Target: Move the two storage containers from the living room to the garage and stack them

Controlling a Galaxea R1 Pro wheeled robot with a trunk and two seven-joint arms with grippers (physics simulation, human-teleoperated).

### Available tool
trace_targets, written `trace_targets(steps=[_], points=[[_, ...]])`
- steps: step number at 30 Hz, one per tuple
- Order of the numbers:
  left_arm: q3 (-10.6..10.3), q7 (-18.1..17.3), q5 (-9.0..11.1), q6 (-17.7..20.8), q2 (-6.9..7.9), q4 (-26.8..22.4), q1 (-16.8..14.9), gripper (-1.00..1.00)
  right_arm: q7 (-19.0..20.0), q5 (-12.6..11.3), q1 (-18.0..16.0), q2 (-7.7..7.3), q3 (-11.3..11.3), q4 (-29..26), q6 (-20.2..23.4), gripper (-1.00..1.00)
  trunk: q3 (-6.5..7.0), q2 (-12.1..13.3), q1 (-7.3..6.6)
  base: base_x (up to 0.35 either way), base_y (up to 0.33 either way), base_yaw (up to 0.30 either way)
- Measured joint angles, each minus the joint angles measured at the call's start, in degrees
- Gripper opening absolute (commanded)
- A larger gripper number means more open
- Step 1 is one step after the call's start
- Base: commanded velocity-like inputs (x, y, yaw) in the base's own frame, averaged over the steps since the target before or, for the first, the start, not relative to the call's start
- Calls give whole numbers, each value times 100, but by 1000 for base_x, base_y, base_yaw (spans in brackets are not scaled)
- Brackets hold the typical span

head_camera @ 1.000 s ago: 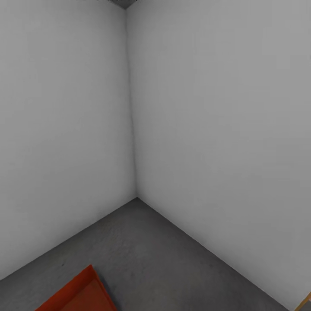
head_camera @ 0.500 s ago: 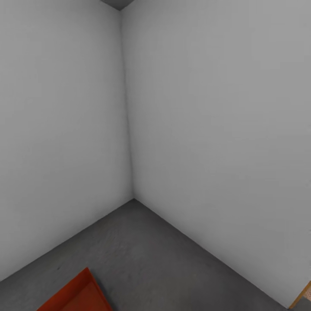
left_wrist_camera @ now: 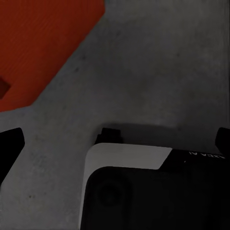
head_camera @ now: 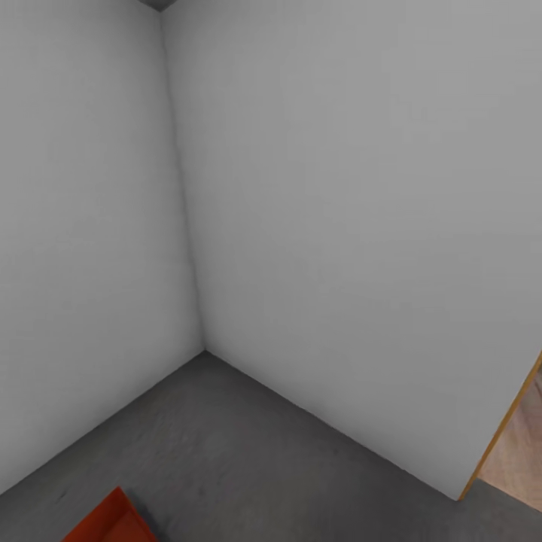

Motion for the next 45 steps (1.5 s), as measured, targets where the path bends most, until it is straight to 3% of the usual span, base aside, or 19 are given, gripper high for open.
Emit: trace_targets(steps=[45], points=[[0, -4, 0, 2, -9, 1, 0, 100, 0, 0, 0, 12, 2, -1, 0, 100, 0, 0, 0, 0, 0, -297]])
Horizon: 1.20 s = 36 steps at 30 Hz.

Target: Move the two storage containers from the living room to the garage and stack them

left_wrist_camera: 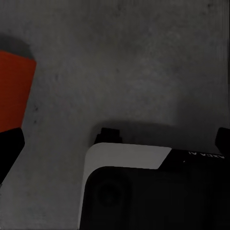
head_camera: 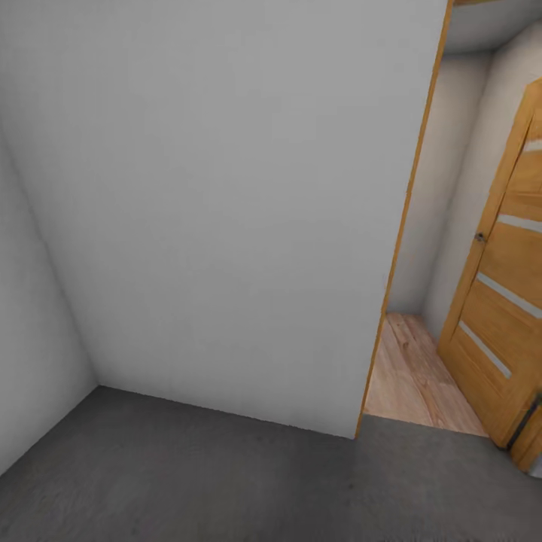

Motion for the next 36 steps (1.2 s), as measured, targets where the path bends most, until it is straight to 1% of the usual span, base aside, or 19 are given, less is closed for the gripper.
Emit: trace_targets(steps=[36], points=[[0, -1, -1, -1, -2, 0, 0, 100, 0, 0, 0, -7, -2, -5, 3, 100, 0, 0, 0, 0, 0, -297]])
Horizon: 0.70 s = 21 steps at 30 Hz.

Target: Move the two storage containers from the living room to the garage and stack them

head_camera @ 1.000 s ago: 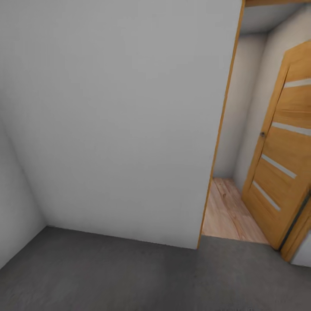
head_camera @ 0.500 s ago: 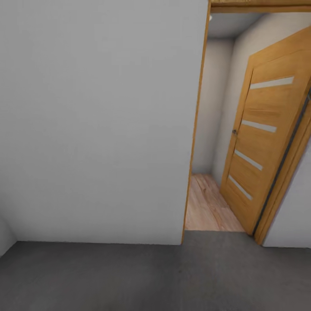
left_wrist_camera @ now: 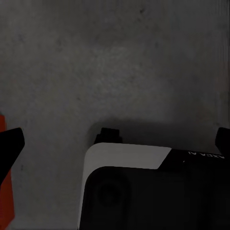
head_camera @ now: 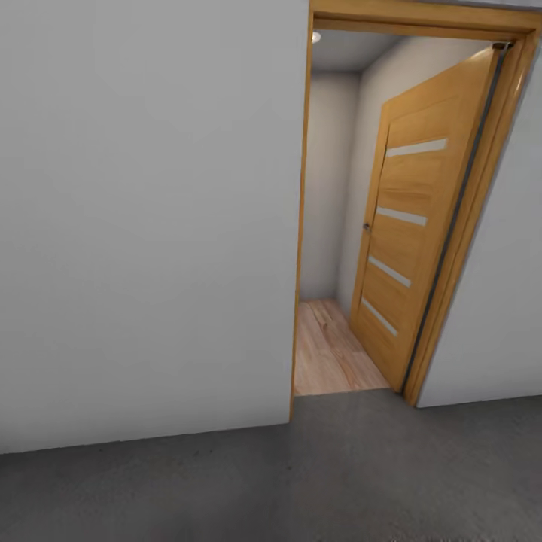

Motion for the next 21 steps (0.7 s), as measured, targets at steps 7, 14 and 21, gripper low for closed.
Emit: trace_targets(steps=[7, 14, 21], points=[[0, 0, 1, 1, 0, 0, 0, 100, 0, 1, 0, -4, 0, 0, -1, 100, 0, 0, 0, 0, 0, -297], [0, 0, 1, -1, 0, 0, 0, 100, 0, 2, 0, -4, 0, -1, -2, 100, 0, 0, 0, 0, 0, -297], [0, 0, 1, 1, 0, 0, 0, 100, 0, 2, 0, -4, 0, -1, -2, 100, 0, 0, 0, 0, 0, -297]])
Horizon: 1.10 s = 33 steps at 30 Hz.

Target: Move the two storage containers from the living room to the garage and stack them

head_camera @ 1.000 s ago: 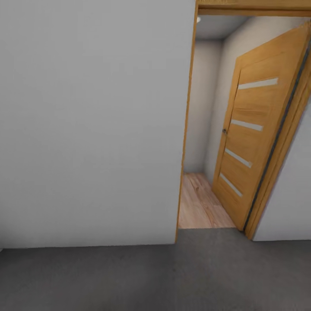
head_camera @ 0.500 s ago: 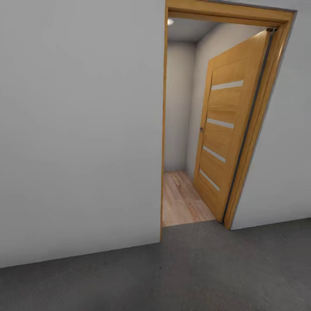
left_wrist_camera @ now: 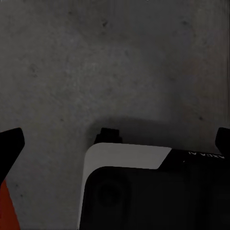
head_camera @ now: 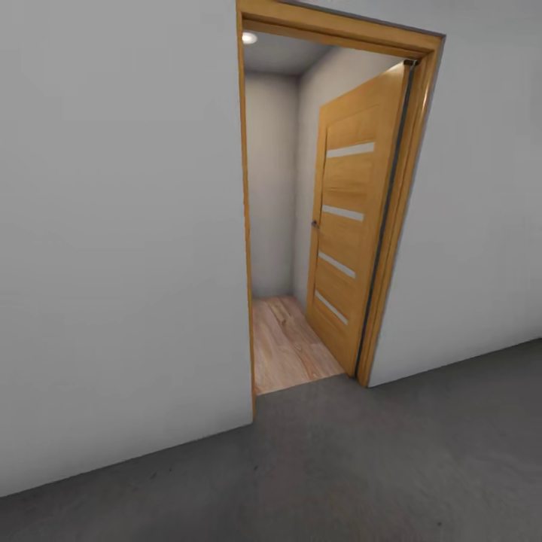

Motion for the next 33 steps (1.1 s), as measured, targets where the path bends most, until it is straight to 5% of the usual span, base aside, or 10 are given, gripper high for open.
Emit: trace_targets(steps=[33], points=[[0, 0, 0, -5, 0, 0, 0, 100, 0, 1, 0, 0, 0, 1, 1, 100, 0, 0, 0, 0, 0, -297]])
